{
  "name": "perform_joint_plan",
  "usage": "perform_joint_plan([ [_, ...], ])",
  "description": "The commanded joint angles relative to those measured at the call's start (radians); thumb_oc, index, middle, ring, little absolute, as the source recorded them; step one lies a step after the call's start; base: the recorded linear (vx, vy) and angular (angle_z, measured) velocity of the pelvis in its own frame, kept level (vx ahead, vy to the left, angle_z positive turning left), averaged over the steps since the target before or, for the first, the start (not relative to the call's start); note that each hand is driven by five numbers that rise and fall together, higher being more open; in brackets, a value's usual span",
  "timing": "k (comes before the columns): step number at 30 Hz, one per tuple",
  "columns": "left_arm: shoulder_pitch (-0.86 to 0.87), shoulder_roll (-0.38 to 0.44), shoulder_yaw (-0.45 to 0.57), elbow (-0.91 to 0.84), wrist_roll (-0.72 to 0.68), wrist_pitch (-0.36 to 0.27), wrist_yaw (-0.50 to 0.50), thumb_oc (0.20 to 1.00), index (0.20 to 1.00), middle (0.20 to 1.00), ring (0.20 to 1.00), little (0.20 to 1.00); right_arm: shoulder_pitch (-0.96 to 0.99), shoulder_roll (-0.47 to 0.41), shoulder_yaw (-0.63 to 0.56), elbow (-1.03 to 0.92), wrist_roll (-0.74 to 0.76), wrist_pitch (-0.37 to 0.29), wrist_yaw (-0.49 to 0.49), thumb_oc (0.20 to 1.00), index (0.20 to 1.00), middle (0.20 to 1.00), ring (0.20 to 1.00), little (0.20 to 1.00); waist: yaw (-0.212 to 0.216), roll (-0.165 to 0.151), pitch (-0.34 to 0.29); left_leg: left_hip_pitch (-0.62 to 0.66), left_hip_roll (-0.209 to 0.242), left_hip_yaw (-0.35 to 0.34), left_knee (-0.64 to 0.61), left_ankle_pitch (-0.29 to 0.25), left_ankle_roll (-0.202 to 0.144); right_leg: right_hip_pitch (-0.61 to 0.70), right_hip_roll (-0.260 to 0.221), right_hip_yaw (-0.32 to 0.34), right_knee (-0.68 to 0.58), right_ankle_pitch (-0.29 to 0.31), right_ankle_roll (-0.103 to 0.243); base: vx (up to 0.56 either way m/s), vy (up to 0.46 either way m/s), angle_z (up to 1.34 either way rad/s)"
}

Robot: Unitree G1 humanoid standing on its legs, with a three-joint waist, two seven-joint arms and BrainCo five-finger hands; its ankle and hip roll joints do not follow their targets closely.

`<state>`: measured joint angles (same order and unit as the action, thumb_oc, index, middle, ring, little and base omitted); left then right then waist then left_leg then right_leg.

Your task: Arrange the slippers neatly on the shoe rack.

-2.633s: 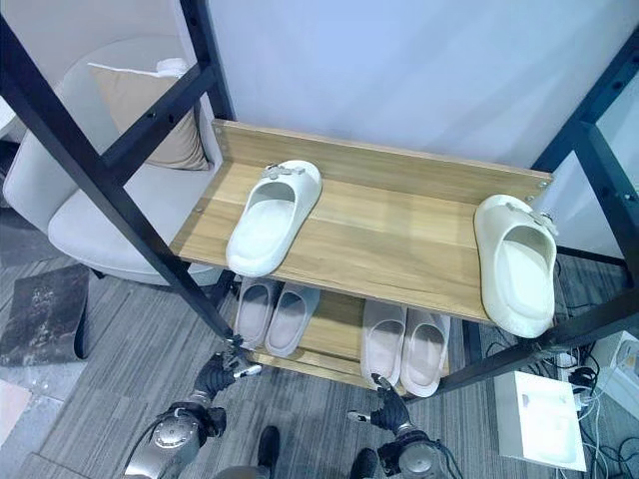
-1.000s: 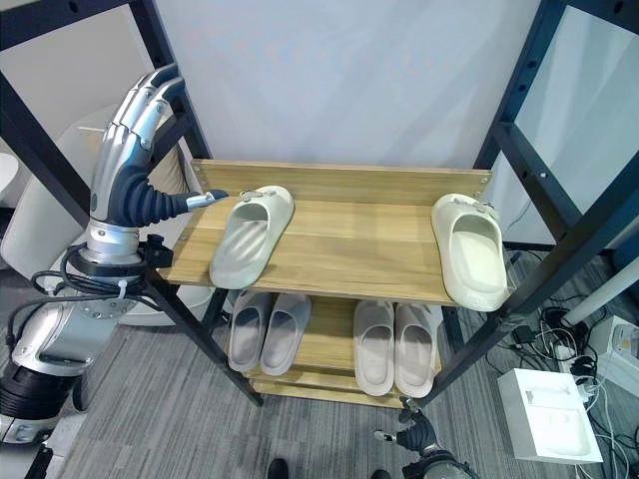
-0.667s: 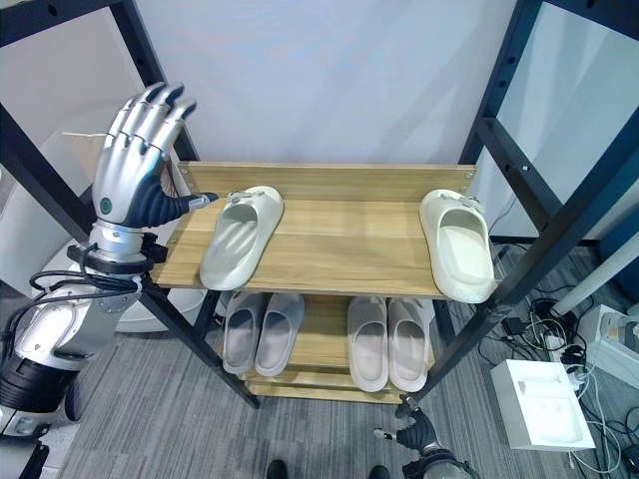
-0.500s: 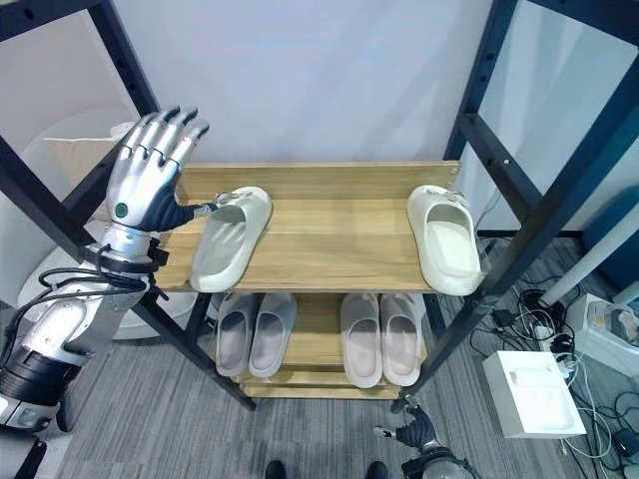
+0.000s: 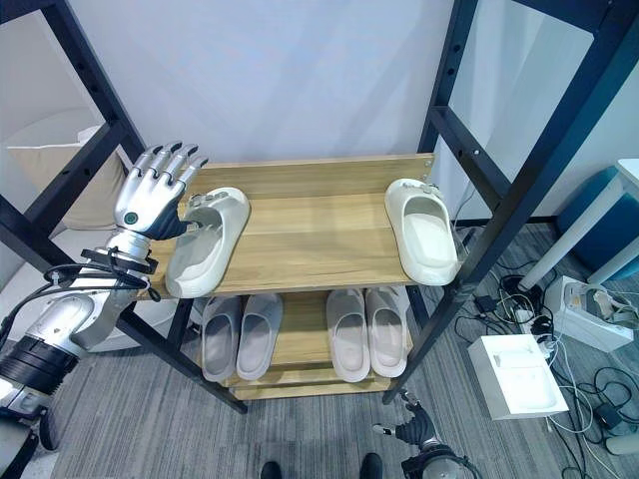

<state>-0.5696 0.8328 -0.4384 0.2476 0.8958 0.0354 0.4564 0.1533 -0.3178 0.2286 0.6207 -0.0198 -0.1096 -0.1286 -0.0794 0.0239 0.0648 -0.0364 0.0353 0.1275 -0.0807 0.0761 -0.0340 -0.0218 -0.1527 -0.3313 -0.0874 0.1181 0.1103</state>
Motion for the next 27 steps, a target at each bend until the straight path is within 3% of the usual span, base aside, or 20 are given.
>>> perform_joint_plan([
  [1,-0.186,0.059,-0.006,0.102,0.048,0.038,0.003,1.0,1.0,1.0,1.0,1.0,-0.028,-0.05,0.005,-0.072,0.008,-0.05,-0.012,1.0,1.0,1.0,1.0,1.0,-0.016,-0.001,0.025,0.078,-0.035,-0.008,-0.007,-0.085,-0.018,0.06,0.03,-0.047,0.016,-0.082,0.059,0.0,0.0,0.0],
  [5,-0.233,0.078,-0.044,0.152,0.042,0.048,-0.008,1.0,1.0,1.0,1.0,1.0,-0.022,-0.057,0.002,-0.081,0.016,-0.052,-0.01,1.0,1.0,1.0,1.0,1.0,-0.024,-0.001,0.028,0.074,-0.037,-0.004,-0.007,-0.086,-0.017,0.057,0.031,-0.045,0.016,-0.079,0.061,0.0,0.0,0.0],
  [23,-0.303,-0.004,-0.056,0.292,-0.042,0.093,0.023,1.0,1.0,1.0,1.0,1.0,0.001,-0.047,-0.02,-0.105,0.043,-0.055,-0.022,1.0,1.0,1.0,1.0,1.0,-0.054,-0.003,0.035,0.067,-0.037,0.014,-0.007,-0.09,-0.013,0.037,0.033,-0.026,0.013,-0.073,0.063,0.01,0.004,-0.04],
  [24,-0.305,-0.011,-0.074,0.337,-0.04,0.098,0.019,0.809,0.809,0.809,0.809,0.809,0.004,-0.056,-0.032,-0.117,0.051,-0.059,-0.029,1.0,1.0,1.0,1.0,1.0,-0.062,-0.004,0.038,0.064,-0.036,0.017,-0.007,-0.089,-0.013,0.033,0.035,-0.024,0.012,-0.073,0.063,0.0,0.0,0.0],
  [25,-0.306,-0.013,-0.076,0.34,-0.04,0.098,0.021,0.708,0.708,0.708,0.708,0.708,0.005,-0.056,-0.032,-0.117,0.051,-0.059,-0.029,1.0,1.0,1.0,1.0,1.0,-0.061,-0.004,0.038,0.064,-0.036,0.017,-0.007,-0.089,-0.013,0.032,0.035,-0.024,0.013,-0.073,0.063,0.01,0.001,-0.04],
  [26,-0.308,-0.013,-0.088,0.368,-0.045,0.099,0.015,0.2,0.2,0.2,0.2,0.2,0.012,-0.058,-0.042,-0.124,0.06,-0.062,-0.032,1.0,1.0,1.0,1.0,1.0,-0.066,-0.006,0.04,0.063,-0.035,0.02,-0.007,-0.089,-0.013,0.029,0.036,-0.021,0.013,-0.071,0.064,0.01,-0.004,-0.05],
  [27,-0.31,-0.014,-0.09,0.371,-0.045,0.099,0.016,0.2,0.2,0.2,0.2,0.2,0.013,-0.058,-0.042,-0.124,0.06,-0.062,-0.032,1.0,1.0,1.0,1.0,1.0,-0.065,-0.007,0.039,0.062,-0.035,0.021,-0.007,-0.089,-0.013,0.028,0.036,-0.02,0.013,-0.071,0.064,0.01,-0.003,-0.06],
])
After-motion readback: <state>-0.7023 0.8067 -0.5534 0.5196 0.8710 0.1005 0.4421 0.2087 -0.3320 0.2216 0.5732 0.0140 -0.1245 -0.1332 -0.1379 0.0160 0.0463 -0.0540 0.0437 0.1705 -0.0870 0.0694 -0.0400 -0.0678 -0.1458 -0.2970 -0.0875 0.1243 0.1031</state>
